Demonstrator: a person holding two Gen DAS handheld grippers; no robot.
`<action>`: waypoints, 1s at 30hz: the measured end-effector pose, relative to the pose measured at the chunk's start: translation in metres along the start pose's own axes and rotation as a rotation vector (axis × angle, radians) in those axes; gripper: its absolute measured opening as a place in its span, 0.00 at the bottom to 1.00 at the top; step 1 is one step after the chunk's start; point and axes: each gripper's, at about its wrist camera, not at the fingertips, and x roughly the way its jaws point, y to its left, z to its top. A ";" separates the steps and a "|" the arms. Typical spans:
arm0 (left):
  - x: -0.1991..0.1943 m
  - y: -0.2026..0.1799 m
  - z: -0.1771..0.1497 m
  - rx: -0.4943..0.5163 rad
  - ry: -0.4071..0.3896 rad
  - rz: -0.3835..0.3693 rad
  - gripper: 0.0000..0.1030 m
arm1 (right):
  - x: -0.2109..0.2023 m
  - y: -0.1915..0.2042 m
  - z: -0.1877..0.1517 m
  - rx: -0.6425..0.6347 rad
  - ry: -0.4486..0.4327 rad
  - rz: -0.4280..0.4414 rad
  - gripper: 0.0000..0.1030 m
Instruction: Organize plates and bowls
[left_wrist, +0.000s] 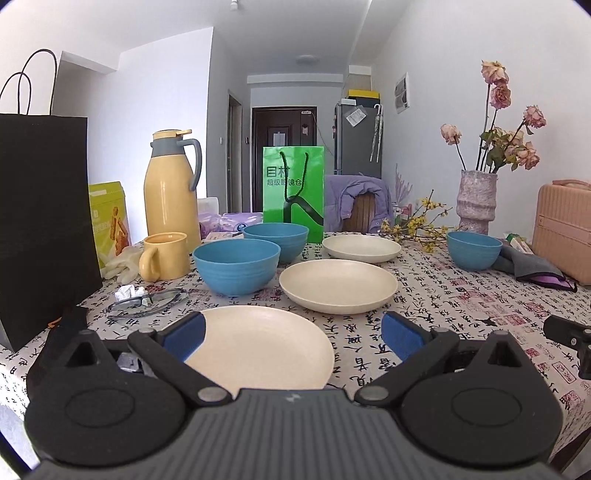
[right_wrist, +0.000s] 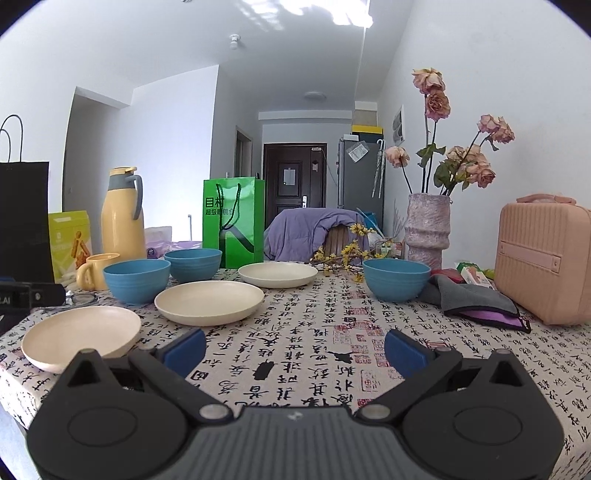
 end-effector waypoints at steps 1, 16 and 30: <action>0.001 -0.004 0.000 0.006 0.004 0.001 1.00 | 0.000 -0.004 -0.002 0.007 0.000 0.000 1.00; 0.054 -0.027 0.016 -0.026 0.086 -0.031 1.00 | 0.036 -0.042 0.008 0.037 0.014 -0.049 1.00; 0.188 -0.005 0.055 -0.164 0.242 0.015 0.97 | 0.186 -0.044 0.061 0.086 0.148 0.101 0.97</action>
